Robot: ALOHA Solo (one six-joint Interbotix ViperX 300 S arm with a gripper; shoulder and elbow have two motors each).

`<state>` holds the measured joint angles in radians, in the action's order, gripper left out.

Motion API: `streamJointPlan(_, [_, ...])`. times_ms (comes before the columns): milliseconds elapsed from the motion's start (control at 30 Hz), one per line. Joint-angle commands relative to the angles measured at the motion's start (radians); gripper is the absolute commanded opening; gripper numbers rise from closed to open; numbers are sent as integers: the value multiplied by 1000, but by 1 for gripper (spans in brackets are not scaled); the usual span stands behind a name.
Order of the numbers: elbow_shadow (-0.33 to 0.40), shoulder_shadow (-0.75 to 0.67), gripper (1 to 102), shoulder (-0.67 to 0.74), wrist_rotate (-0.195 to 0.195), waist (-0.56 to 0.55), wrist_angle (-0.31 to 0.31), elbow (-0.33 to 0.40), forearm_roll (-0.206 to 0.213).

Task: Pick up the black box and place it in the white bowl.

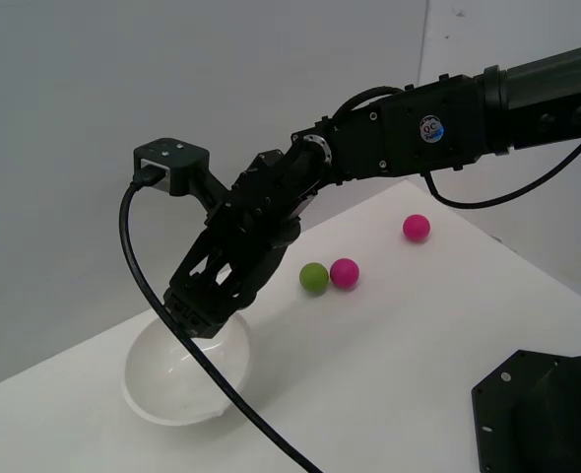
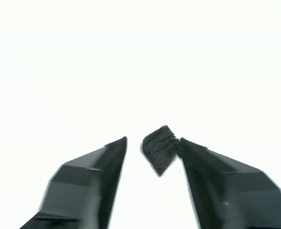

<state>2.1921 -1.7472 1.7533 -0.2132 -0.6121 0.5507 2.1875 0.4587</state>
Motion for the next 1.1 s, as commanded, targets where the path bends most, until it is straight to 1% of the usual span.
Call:
streamJointPlan(0, [-28,-23,79,18,2,-12,3,-18,20])
streamJointPlan(33, [-28,-21,84,15,2,-12,3,-18,20])
streamJointPlan(67, [-26,-18,86,14,2,-12,3,-18,21])
streamJointPlan(367, [-20,-28,86,20,-2,-12,5,-12,17])
streamJointPlan(467, [-9,-44,85,37,-3,-6,5,-2,11])
streamJointPlan(533, [3,-64,82,55,-5,6,5,11,5])
streamJointPlan(600, [20,-84,75,77,-5,25,5,29,3])
streamJointPlan(733, [58,-130,54,126,-12,63,5,67,3])
streamJointPlan(867, [92,-183,40,178,-15,103,5,103,3])
streamJointPlan(900, [101,-195,35,190,-15,115,5,110,2])
streamJointPlan(1000, [132,-230,21,225,-20,146,5,140,-8])
streamJointPlan(1067, [150,-250,15,247,-26,167,6,158,-17])
